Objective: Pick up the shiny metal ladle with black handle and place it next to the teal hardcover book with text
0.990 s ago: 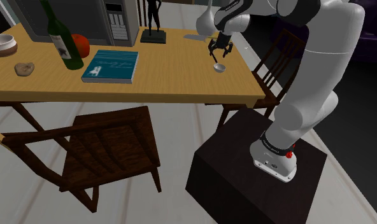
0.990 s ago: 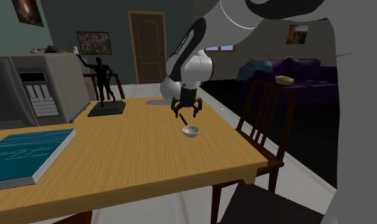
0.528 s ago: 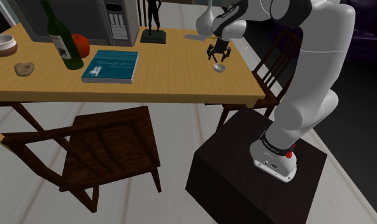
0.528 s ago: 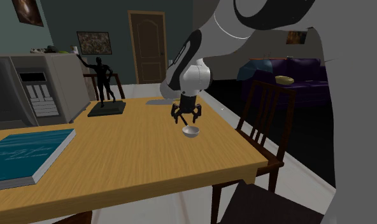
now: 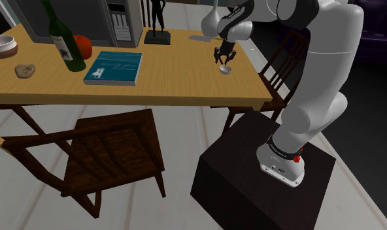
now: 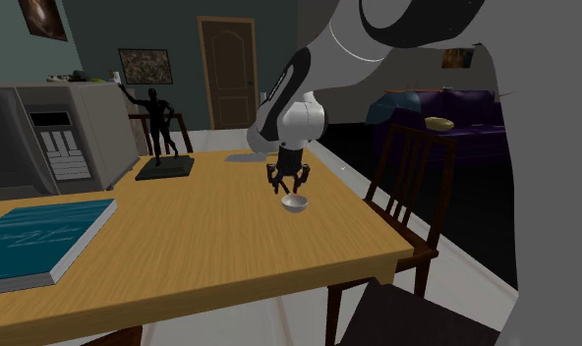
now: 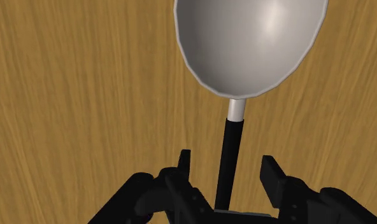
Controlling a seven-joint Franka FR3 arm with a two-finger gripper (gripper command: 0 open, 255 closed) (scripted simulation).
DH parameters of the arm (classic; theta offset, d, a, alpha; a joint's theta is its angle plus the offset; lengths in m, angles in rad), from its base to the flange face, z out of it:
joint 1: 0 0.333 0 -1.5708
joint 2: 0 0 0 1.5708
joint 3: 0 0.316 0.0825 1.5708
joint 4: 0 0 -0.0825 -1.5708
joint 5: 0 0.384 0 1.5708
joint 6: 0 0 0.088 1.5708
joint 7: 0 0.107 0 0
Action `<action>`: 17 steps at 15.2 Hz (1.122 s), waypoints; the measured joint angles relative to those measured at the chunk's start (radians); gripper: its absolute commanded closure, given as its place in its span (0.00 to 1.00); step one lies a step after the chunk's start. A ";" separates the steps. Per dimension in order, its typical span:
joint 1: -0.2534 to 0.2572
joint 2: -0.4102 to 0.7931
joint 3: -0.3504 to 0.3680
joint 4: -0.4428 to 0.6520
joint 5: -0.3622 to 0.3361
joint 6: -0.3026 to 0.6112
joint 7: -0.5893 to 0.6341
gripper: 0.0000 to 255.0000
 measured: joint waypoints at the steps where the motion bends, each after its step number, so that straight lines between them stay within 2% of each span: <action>1: -0.001 -0.001 -0.001 0.000 0.000 0.000 0.000 1.00; 9: 0.000 -0.001 -0.001 0.000 0.000 0.001 0.000 1.00; 17: 0.007 -0.055 -0.012 0.024 -0.025 -0.076 0.020 1.00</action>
